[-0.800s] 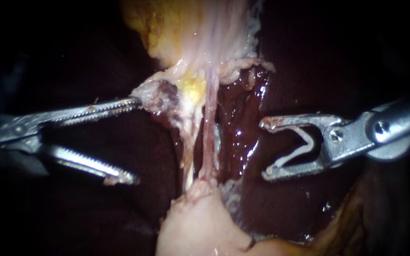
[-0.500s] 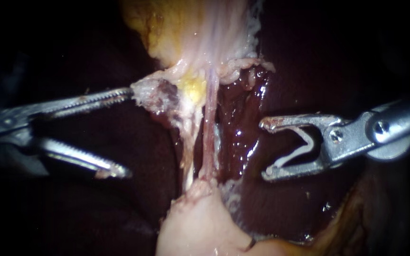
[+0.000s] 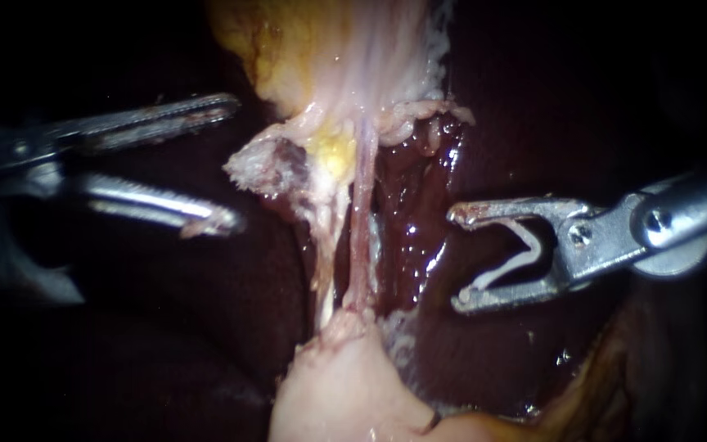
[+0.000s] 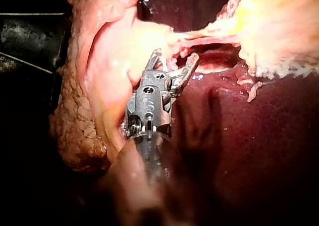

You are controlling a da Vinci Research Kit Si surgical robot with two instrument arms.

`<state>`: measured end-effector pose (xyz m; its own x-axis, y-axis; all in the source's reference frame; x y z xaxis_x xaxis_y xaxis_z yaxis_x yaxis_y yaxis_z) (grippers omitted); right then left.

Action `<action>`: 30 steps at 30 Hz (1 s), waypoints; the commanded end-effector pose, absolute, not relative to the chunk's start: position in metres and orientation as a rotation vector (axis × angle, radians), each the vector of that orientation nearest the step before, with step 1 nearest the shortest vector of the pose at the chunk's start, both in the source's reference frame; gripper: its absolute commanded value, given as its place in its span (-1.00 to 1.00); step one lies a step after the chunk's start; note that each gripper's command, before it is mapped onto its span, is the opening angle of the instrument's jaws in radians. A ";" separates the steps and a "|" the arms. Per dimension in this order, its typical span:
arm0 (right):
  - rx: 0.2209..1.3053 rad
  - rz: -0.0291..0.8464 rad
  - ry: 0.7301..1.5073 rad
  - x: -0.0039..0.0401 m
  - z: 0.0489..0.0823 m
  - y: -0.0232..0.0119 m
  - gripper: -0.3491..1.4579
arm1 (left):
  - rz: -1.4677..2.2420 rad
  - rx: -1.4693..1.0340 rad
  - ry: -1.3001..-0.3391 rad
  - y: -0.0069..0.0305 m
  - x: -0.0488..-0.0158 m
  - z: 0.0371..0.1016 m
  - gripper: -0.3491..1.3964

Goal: Grabbing gallbladder

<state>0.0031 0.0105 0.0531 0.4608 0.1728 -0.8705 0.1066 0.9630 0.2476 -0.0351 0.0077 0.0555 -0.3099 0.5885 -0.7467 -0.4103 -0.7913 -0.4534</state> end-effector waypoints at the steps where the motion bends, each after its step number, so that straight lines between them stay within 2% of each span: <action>1: 0.284 0.042 1.095 0.0031 0.0531 0.0105 -0.06 | 2.118 -1.298 -0.238 0.0078 -0.0353 0.0560 -0.11; 6: 0.284 0.042 1.095 0.0031 0.0531 0.0105 -0.06 | 2.082 -1.239 -0.266 0.0073 -0.0364 0.0581 -0.36; 12: 0.284 0.042 1.095 0.0033 0.0532 0.0105 -0.06 | 2.060 -1.212 -0.279 0.0072 -0.0371 0.0592 -0.54; 14: 0.284 0.042 1.095 0.0033 0.0532 0.0105 -0.06 | 2.054 -1.202 -0.288 0.0072 -0.0369 0.0591 -0.65; 16: 0.284 0.042 1.095 0.0033 0.0532 0.0105 -0.06 | 2.042 -1.182 -0.307 0.0072 -0.0365 0.0588 -0.98; 30: 0.284 0.042 1.095 0.0032 0.0532 0.0105 -0.06 | 1.950 -1.093 -0.362 0.0091 -0.0339 0.0539 -1.00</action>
